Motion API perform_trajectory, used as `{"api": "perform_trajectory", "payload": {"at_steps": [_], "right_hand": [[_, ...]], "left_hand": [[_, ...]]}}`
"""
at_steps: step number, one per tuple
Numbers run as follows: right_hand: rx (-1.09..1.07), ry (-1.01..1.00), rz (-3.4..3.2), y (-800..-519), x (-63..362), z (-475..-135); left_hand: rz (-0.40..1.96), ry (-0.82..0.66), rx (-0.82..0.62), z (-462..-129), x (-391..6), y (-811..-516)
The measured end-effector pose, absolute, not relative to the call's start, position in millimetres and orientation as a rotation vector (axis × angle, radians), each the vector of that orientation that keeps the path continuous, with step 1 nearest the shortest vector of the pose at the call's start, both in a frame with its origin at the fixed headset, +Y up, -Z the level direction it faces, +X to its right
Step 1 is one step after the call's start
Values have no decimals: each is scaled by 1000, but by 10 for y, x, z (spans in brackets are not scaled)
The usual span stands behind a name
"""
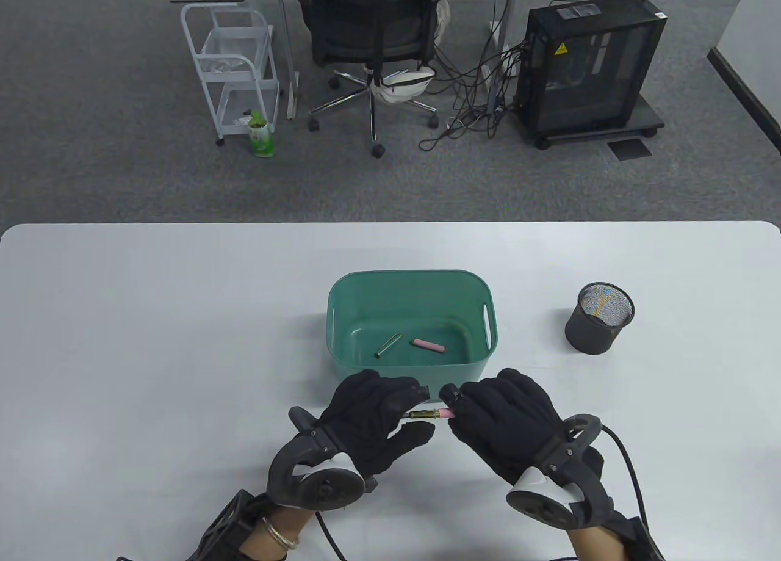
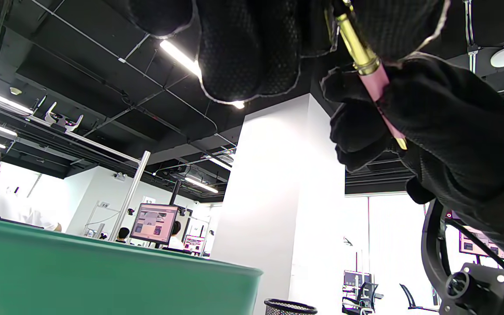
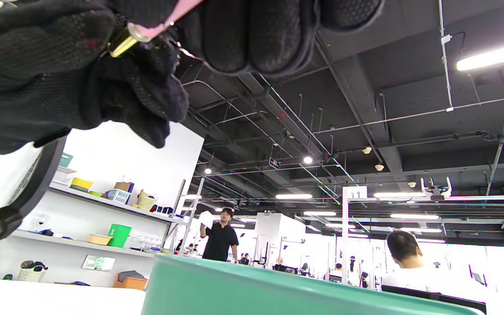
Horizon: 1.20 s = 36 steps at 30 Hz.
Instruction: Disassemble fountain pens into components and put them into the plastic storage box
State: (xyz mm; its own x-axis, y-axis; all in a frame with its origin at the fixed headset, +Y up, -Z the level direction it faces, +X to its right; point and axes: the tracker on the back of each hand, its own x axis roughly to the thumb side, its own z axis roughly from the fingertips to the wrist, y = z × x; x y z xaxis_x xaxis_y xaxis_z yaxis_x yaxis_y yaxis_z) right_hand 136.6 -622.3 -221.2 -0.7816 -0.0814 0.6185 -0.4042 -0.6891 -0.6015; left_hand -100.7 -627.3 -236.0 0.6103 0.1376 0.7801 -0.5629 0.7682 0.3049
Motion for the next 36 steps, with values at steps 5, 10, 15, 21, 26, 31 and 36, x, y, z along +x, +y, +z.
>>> {"api": "perform_trajectory", "payload": {"at_steps": [5,10,15,21,26,31,36], "right_hand": [[938,-1139,2558,-6221,1372,-2214],[939,-1140,2560,-6221,1373,-2216],[942,-1140,2558,-6222,1372,-2215],[944,-1140,2557,-6224,1369,-2211],[947,-1140,2555,-6225,1366,-2207],[954,-1136,2552,-6229,1357,-2203],[956,-1133,2553,-6230,1350,-2201]], "left_hand": [[427,-827,573,-2356,-1001,-6273],[427,-827,573,-2353,-997,-6275],[436,-825,573,-2357,-1001,-6274],[445,-822,577,-2362,-1005,-6274],[454,-824,575,-2370,-1009,-6276],[466,-825,569,-2384,-1018,-6275],[466,-821,568,-2388,-1023,-6274]]}}
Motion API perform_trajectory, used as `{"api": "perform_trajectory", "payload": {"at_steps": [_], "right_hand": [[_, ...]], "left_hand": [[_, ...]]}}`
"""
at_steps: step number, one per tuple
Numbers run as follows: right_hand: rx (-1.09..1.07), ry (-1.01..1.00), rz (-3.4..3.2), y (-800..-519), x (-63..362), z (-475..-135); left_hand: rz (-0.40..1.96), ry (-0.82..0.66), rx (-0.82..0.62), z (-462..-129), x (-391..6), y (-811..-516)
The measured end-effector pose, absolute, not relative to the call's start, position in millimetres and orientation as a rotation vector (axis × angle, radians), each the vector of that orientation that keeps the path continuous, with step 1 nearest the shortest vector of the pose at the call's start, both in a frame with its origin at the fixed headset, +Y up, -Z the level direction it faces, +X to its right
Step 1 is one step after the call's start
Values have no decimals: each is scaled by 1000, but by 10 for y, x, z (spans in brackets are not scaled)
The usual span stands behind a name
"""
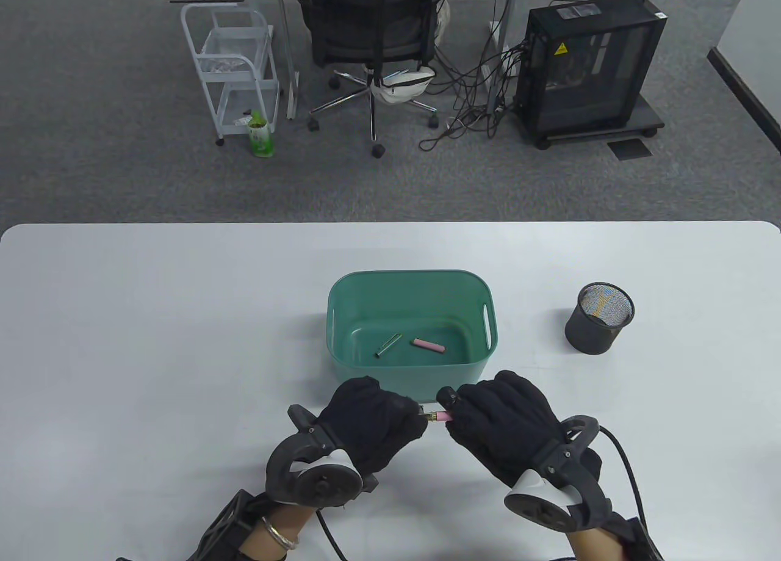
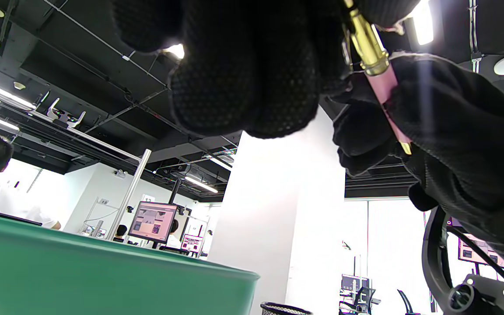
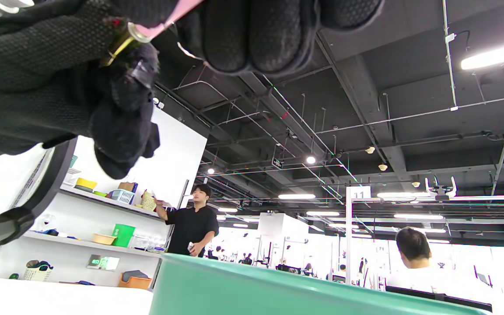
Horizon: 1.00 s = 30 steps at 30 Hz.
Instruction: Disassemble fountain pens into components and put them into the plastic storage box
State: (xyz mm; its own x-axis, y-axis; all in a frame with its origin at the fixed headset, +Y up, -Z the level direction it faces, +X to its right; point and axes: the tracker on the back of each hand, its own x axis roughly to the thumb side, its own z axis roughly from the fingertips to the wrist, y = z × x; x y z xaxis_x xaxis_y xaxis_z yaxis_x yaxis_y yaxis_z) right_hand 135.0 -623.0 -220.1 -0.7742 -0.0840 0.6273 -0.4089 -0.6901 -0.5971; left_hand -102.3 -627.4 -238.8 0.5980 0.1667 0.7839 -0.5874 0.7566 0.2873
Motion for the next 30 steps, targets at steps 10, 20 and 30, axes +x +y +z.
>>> {"api": "perform_trajectory", "payload": {"at_steps": [10,20,30], "right_hand": [[948,-1139,2556,-6226,1358,-2203],[941,-1141,2561,-6223,1370,-2211],[939,-1146,2560,-6220,1377,-2211]], "left_hand": [[460,-817,565,-2386,-1033,-6275],[420,-823,568,-2356,-1001,-6278],[414,-825,560,-2355,-988,-6281]]}}
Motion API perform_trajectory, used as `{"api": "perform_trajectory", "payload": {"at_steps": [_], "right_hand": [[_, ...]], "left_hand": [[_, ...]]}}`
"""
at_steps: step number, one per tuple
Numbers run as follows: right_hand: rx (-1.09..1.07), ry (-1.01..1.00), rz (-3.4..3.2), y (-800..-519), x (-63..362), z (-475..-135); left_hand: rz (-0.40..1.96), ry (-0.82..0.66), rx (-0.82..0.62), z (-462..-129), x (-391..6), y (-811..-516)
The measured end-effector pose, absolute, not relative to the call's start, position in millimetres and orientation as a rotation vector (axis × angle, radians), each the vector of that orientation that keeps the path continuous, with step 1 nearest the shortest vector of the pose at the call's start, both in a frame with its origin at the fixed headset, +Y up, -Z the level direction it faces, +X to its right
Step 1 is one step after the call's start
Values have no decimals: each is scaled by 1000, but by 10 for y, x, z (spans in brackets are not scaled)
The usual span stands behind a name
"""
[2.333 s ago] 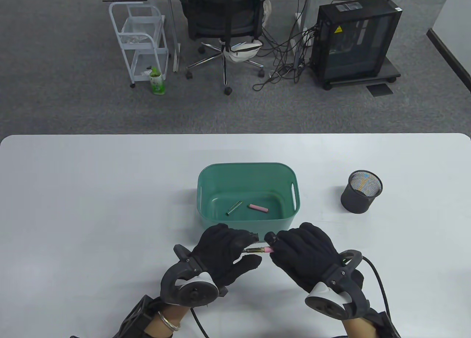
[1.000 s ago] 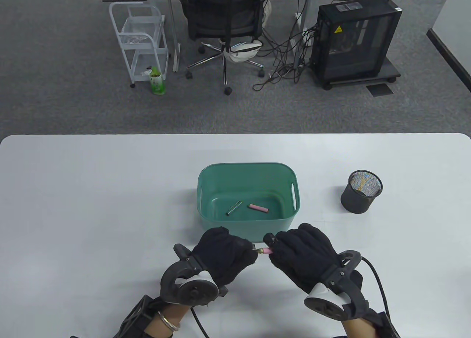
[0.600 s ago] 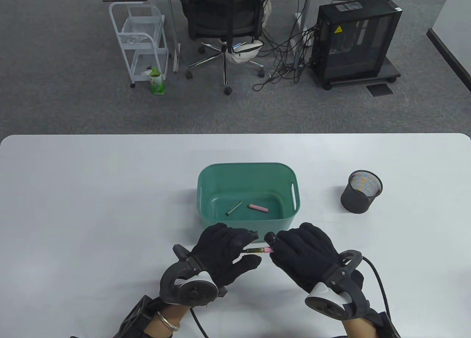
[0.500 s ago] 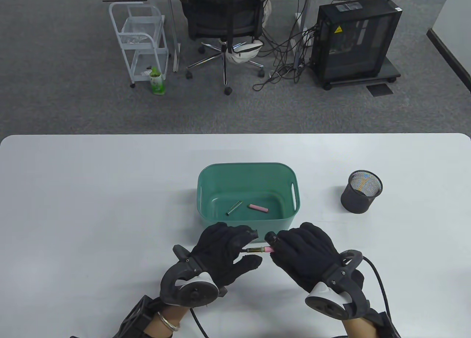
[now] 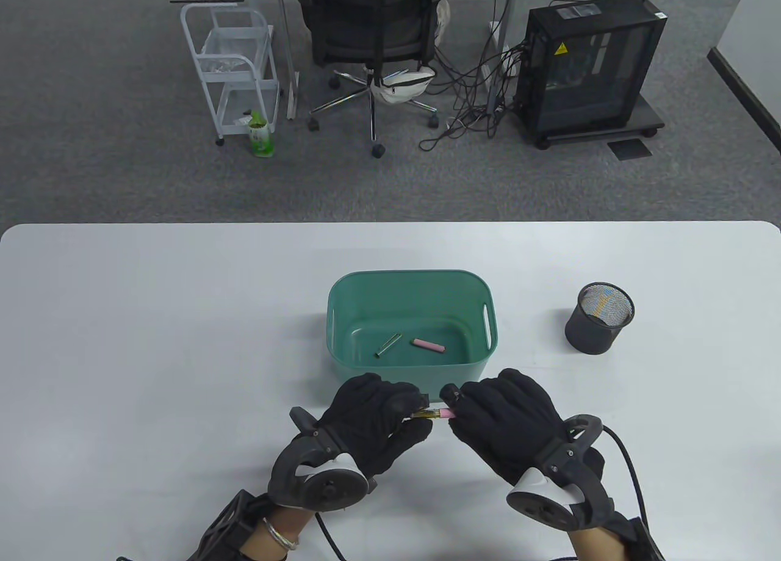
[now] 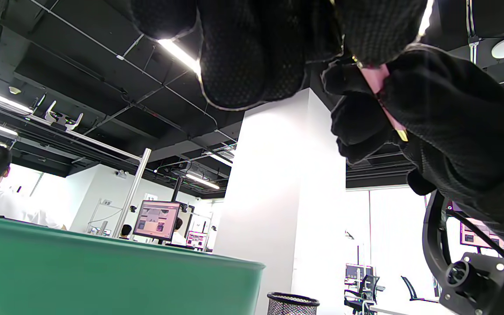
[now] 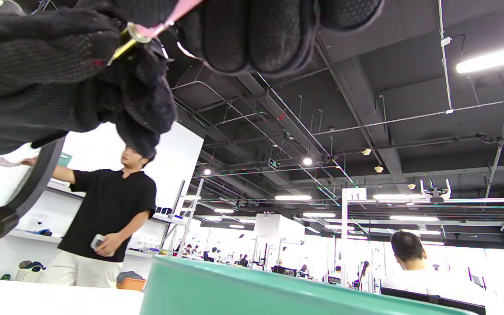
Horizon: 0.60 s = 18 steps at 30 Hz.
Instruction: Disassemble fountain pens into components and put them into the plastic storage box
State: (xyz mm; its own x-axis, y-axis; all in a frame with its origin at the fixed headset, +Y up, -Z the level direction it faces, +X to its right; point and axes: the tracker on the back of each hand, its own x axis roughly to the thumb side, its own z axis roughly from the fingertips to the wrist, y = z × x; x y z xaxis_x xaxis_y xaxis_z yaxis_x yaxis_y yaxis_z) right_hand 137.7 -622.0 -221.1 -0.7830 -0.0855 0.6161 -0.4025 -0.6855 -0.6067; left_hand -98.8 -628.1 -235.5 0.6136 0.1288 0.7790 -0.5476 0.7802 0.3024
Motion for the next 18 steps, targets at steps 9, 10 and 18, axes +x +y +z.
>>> {"api": "perform_trajectory", "payload": {"at_steps": [9,10,18], "right_hand": [[947,-1140,2557,-6224,1368,-2209],[947,-1141,2557,-6225,1368,-2209],[954,-1136,2551,-6227,1359,-2204]], "left_hand": [[431,-828,556,-2369,-991,-6283],[432,-828,557,-2370,-992,-6283],[454,-819,575,-2381,-1008,-6278]]}}
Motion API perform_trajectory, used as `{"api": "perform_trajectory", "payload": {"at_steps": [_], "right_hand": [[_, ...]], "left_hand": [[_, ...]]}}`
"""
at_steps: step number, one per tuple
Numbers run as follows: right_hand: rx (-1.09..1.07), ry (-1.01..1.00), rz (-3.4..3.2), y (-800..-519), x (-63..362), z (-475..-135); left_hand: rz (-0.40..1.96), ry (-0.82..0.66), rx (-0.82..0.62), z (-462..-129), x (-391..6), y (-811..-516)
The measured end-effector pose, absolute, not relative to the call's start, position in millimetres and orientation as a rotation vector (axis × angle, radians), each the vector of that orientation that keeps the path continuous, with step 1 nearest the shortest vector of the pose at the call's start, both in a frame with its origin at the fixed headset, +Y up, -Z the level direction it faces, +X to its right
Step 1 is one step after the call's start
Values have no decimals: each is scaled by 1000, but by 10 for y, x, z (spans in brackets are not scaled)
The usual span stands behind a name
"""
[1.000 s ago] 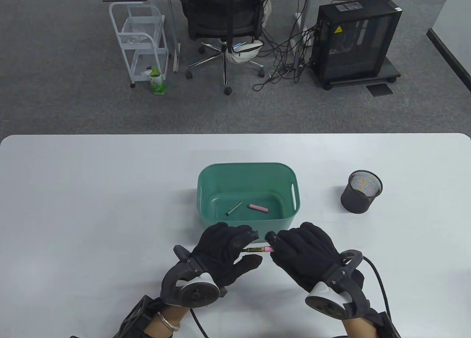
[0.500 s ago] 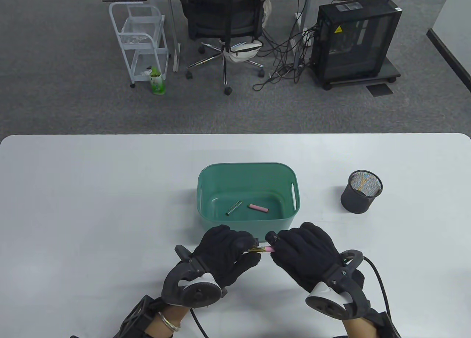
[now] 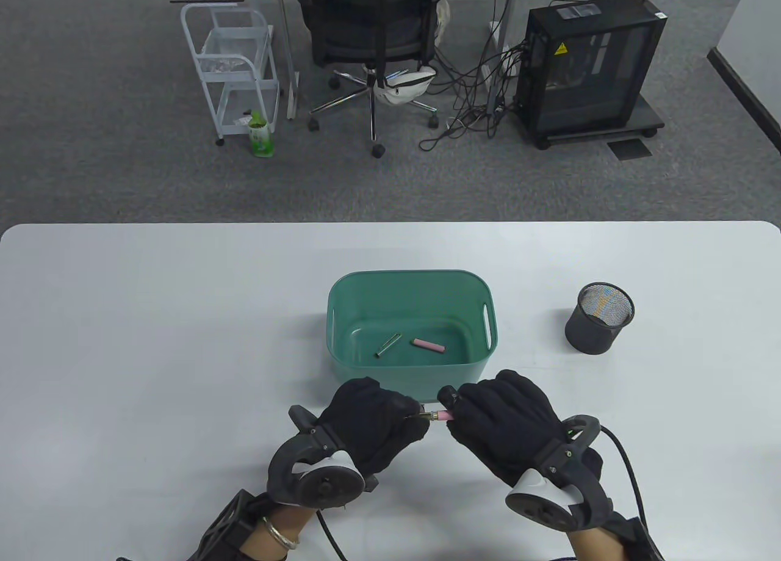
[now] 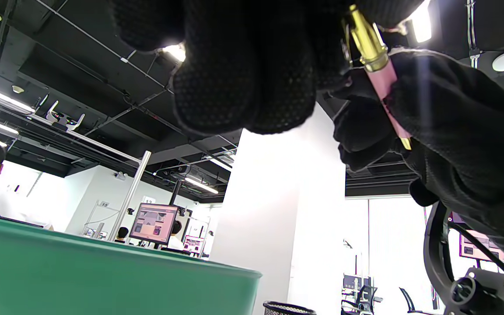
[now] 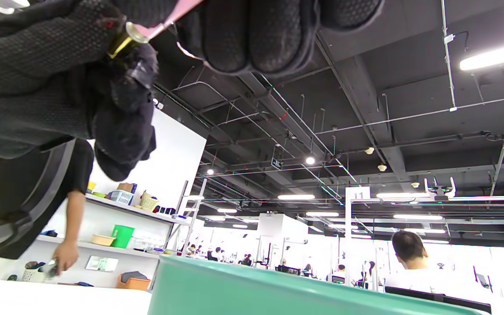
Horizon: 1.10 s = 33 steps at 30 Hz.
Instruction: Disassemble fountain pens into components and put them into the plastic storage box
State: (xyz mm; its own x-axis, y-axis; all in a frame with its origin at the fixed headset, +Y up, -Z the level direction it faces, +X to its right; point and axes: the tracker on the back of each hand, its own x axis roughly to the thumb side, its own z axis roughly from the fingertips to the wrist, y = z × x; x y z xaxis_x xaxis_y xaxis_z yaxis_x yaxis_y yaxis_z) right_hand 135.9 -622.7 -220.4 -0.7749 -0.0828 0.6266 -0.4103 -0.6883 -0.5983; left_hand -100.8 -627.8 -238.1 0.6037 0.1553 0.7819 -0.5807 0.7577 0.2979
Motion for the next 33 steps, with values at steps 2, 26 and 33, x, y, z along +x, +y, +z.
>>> {"api": "perform_trajectory", "payload": {"at_steps": [2,26,33], "right_hand": [[955,-1136,2552,-6229,1356,-2202],[942,-1146,2558,-6222,1370,-2205],[946,-1145,2554,-6220,1370,-2205]], "left_hand": [[459,-819,575,-2383,-1013,-6278],[420,-827,574,-2353,-995,-6278],[433,-829,568,-2361,-997,-6281]]}}
